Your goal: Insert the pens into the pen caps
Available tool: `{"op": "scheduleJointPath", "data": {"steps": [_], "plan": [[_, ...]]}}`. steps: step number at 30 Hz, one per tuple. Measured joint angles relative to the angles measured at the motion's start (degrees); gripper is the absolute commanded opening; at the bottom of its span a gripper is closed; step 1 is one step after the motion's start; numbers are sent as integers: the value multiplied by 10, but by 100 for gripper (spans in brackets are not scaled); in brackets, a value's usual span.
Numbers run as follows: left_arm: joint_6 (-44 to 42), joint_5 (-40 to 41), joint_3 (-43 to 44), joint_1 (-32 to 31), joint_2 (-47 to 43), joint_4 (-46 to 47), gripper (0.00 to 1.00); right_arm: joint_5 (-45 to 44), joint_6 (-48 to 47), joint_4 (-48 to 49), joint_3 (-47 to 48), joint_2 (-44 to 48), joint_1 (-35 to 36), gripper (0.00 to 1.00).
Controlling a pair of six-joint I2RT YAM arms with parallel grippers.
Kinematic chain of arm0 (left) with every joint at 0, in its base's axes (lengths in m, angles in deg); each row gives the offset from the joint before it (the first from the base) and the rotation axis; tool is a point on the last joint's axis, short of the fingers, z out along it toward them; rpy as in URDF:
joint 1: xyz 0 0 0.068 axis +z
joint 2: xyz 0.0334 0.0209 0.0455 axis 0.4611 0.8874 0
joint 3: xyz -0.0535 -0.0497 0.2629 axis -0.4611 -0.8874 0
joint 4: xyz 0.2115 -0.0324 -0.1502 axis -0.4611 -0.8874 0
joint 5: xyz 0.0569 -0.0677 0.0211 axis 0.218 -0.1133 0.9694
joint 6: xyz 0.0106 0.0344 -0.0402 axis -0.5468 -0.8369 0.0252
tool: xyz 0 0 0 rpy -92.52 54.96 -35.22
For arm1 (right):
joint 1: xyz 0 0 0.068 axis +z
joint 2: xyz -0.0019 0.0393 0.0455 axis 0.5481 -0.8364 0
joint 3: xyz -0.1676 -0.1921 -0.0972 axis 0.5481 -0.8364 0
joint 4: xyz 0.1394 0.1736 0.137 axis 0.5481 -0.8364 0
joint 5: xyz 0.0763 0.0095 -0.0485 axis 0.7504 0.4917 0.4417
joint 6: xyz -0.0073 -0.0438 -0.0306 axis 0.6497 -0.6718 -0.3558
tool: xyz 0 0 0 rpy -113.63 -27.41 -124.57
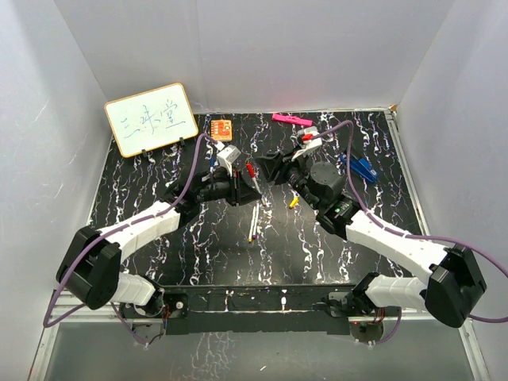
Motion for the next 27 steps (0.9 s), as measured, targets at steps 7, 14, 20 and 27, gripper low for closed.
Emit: {"op": "scheduleJointPath", "data": {"steps": [7,14,20,27], "plan": [[0,-4,19,0,25,-7,0,42,3,-9,18,-14,0,40],[0,-6,21,0,32,-15,0,67,4,-28,38,-45,0,40],[-2,-8,21,0,32,-15,0,71,4,-51,39,-53,0,40],[-2,-9,21,0,32,-14,0,73,3,-68,47,-68,0,40]]}}
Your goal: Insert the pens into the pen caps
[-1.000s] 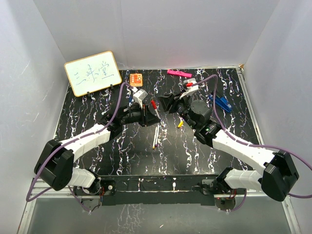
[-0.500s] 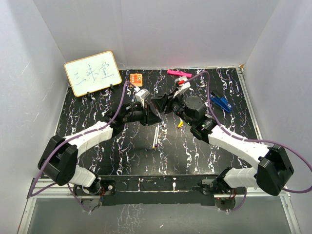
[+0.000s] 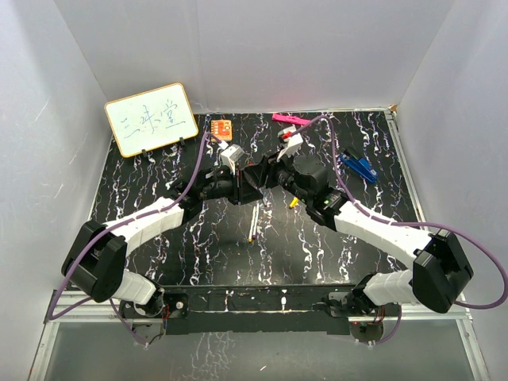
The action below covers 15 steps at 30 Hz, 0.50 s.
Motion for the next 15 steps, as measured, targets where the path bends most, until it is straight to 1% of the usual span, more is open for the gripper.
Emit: {"op": "scheduleJointPath", "data": {"steps": [1,3,6,9,15], "plan": [[0,0,0,0,0,0,0,0,0,-1,1,-2,0,37],[0,-1,1,0,0,0,0,0,-2,-4,1,-6,0,27],[0,-1,5,0,0,0,0,0,-6,-11,1,-11,0,0],[3,-9,5,0,-1,-4,0,-15,-13,-18,2,-16,-5,0],[9,2,5,0,-1,-4,0,-31,-7,-20,2,-17,-6,0]]}}
